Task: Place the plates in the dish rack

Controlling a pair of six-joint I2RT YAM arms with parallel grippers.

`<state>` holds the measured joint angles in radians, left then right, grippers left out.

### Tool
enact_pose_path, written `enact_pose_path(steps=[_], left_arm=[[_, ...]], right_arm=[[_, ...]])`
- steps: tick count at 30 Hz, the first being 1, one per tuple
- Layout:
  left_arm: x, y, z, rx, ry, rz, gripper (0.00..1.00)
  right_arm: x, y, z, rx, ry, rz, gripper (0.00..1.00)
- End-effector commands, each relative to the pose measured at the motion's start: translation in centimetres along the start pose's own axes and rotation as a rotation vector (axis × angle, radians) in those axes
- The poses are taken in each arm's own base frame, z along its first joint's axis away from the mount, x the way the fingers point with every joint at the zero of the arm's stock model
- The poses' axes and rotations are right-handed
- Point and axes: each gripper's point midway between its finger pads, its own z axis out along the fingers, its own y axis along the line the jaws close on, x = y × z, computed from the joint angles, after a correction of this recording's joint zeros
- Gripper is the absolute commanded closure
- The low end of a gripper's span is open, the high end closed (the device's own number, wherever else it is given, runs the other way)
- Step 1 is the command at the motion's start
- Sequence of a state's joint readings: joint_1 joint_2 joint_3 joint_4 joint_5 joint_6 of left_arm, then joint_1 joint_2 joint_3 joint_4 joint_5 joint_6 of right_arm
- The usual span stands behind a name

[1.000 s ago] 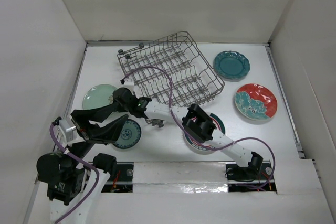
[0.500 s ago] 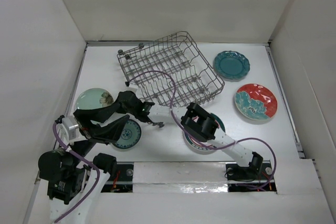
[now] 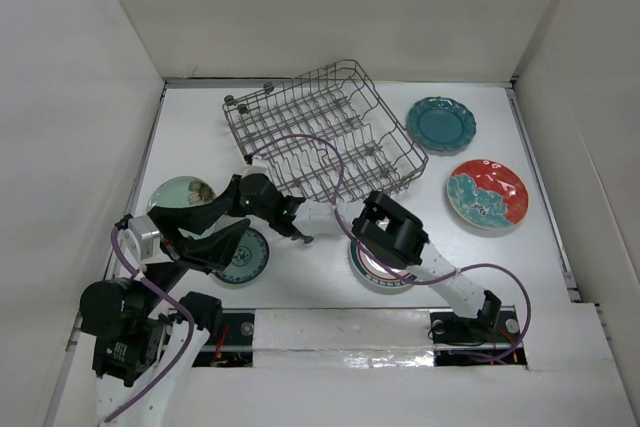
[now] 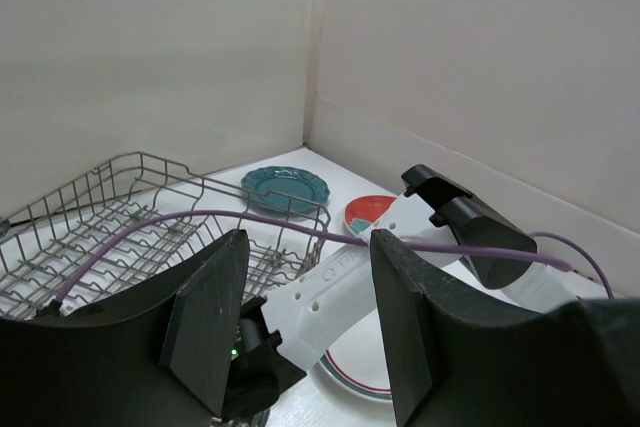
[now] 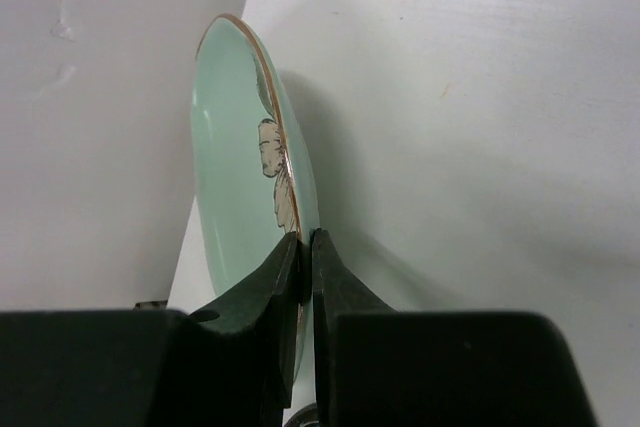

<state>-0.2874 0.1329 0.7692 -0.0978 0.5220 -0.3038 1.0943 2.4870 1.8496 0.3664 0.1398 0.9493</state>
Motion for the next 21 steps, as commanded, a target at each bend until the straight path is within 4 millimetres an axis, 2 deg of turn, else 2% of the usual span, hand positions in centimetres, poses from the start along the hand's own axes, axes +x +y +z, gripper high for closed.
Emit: enact_pose_path(steps=[1, 6, 8, 9, 12, 15, 16, 17, 19, 20, 21], left_arm=[[-1.8, -1.1, -0.5, 0.029, -0.037, 0.036, 0.52], [-2.7, -1.7, -0.7, 0.035, -0.054, 0.039, 0.52], [-3.1, -1.8, -0.8, 0.037, -0.059, 0.038, 0.52], [-3.5, -2.1, -0.9, 0.04, -0.067, 0.042, 0.52], [-4.3, -2.5, -1.1, 0.045, -0.079, 0.05, 0.52], [-4.8, -2.7, -1.2, 0.048, -0.087, 0.052, 0.53], [-4.9, -2.8, -1.2, 0.047, -0.084, 0.051, 0.53], [-5.0, -2.8, -1.2, 0.047, -0.084, 0.05, 0.53], [-5.5, -3.1, -1.3, 0.05, -0.093, 0.051, 0.52], [-5.7, -3.2, -1.3, 0.052, -0.098, 0.05, 0.53], [-5.9, -3.3, -1.4, 0.054, -0.102, 0.05, 0.53]], right_arm=[[-7.7, 12.4, -3.8, -0.331, -0.156, 0.064, 1.0], [-9.5, 16.1, -5.9, -0.445, -0.164, 0.115, 1.0], [-9.9, 16.9, -6.5, -0.474, -0.168, 0.14, 1.0], [-10.9, 17.2, -6.9, -0.482, -0.182, 0.147, 1.0], [-11.6, 18.3, -7.9, -0.52, -0.186, 0.178, 1.0], [-13.5, 18.9, -9.0, -0.56, -0.203, 0.209, 1.0], [-14.0, 19.6, -9.8, -0.586, -0.209, 0.222, 1.0], [-15.5, 19.1, -10.0, -0.588, -0.23, 0.24, 1.0], [-16.8, 18.7, -10.7, -0.59, -0.251, 0.247, 1.0], [-18.8, 18.9, -11.8, -0.601, -0.283, 0.246, 1.0], [-19.3, 18.0, -12.2, -0.591, -0.295, 0.246, 1.0]])
